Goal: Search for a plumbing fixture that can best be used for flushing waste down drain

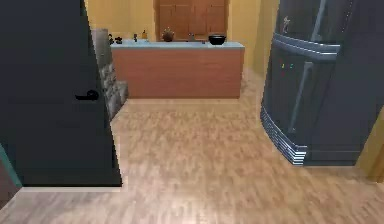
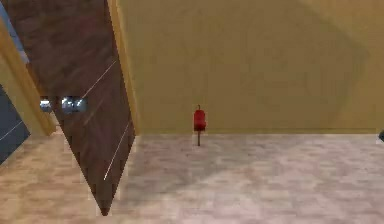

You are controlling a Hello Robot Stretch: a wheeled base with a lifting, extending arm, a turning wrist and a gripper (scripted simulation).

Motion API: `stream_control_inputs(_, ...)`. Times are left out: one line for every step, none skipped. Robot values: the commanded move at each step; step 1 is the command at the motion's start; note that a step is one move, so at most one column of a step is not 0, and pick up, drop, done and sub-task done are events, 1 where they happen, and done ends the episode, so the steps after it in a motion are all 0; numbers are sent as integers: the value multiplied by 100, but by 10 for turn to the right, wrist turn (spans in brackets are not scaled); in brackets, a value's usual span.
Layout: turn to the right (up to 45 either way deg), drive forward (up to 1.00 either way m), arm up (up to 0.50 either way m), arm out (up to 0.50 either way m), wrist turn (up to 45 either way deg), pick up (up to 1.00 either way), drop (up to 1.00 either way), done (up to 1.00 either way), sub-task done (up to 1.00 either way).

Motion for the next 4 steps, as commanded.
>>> stream_control_inputs(-450, 0, 0, 0, 0, 0, 0, 0, 0)
stream_control_inputs(-390, 0, 0, 0, 0, 0, 0, 0, 0)
stream_control_inputs(0, 100, 0, 0, 0, 0, 0, 0, 0)
stream_control_inputs(0, 100, 0, 0, 0, 0, 0, 0, 0)
